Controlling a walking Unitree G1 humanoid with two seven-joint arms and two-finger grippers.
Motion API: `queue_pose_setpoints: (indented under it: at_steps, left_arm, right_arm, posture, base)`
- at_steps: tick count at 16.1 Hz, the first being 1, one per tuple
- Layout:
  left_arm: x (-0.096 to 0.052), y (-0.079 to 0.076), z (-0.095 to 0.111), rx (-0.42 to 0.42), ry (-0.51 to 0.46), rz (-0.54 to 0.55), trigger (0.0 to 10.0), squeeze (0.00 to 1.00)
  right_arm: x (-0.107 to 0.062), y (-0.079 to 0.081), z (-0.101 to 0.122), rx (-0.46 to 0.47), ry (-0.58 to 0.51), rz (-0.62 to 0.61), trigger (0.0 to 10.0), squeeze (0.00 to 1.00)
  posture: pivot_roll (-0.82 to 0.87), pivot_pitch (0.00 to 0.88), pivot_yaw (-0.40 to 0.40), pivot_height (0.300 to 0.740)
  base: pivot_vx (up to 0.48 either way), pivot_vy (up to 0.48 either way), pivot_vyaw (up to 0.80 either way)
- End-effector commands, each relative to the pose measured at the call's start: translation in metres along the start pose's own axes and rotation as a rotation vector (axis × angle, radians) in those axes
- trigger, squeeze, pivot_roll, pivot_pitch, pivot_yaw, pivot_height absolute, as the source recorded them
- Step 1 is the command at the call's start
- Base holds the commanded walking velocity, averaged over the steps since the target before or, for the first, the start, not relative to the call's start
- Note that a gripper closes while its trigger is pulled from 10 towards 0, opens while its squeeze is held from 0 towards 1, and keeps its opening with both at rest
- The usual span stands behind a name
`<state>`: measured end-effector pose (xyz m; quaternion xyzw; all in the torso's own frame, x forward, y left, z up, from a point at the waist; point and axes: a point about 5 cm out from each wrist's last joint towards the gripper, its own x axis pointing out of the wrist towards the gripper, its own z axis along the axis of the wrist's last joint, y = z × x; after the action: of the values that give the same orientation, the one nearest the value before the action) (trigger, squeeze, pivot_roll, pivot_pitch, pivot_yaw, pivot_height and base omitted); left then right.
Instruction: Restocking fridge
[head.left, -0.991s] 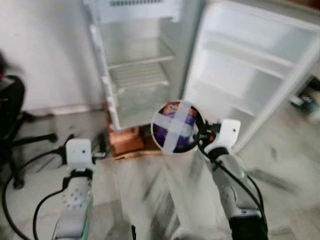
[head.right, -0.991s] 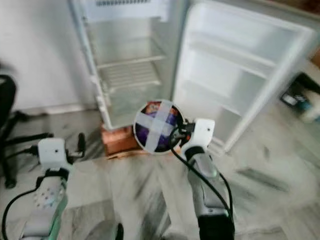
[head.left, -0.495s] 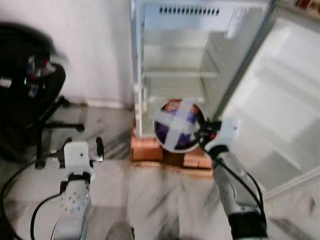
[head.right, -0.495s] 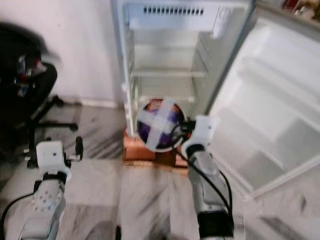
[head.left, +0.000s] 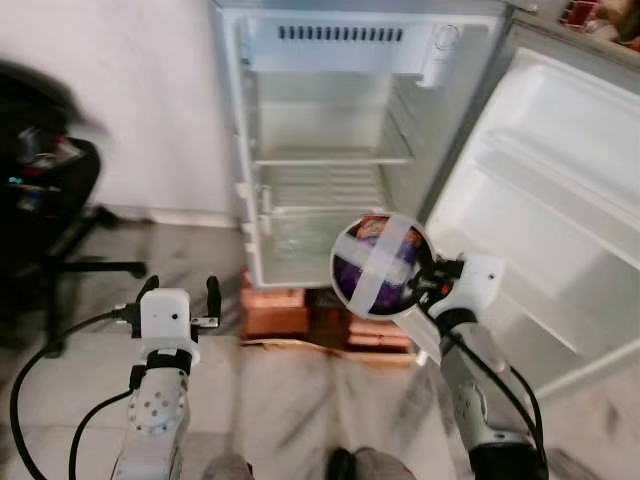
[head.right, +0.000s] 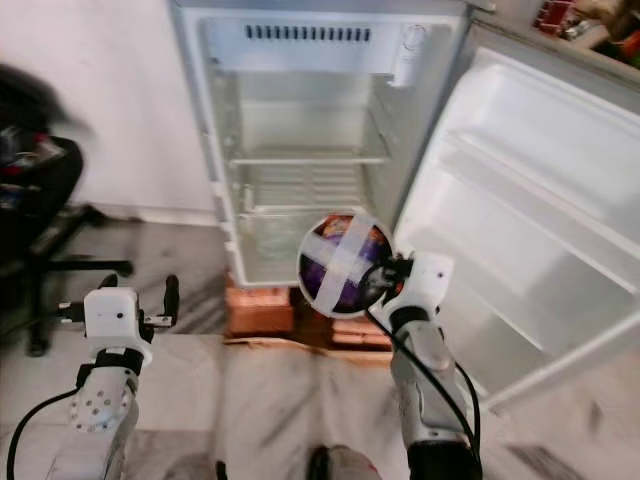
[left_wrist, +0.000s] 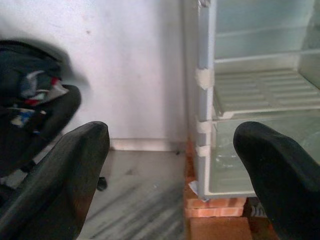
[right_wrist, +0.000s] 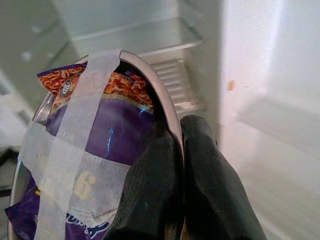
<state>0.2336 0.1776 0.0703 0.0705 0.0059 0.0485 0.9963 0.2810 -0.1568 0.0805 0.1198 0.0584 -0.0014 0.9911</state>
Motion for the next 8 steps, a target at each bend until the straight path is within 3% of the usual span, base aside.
queue_pose_setpoints:
  at_steps: [1, 8]
  left_arm:
    - [0.0003, 0.0005, 0.0053, 0.003, -0.020, -0.006, 10.0, 0.00]
    - [-0.0032, 0.0008, 0.0030, -0.016, 0.001, -0.005, 10.0, 0.00]
  right_arm:
    - [0.0022, -0.0002, 0.0093, -0.002, -0.038, 0.001, 10.0, 0.00]
    - [0.0022, -0.0017, 0.0097, 0.003, -0.037, -0.016, 10.0, 0.00]
  posture:
    - [0.18, 0.095, -0.059, 0.740]
    - [0.18, 0.110, -0.060, 0.740]
  base:
    - [0.000, 0.431, 0.00]
    - [0.000, 0.427, 0.00]
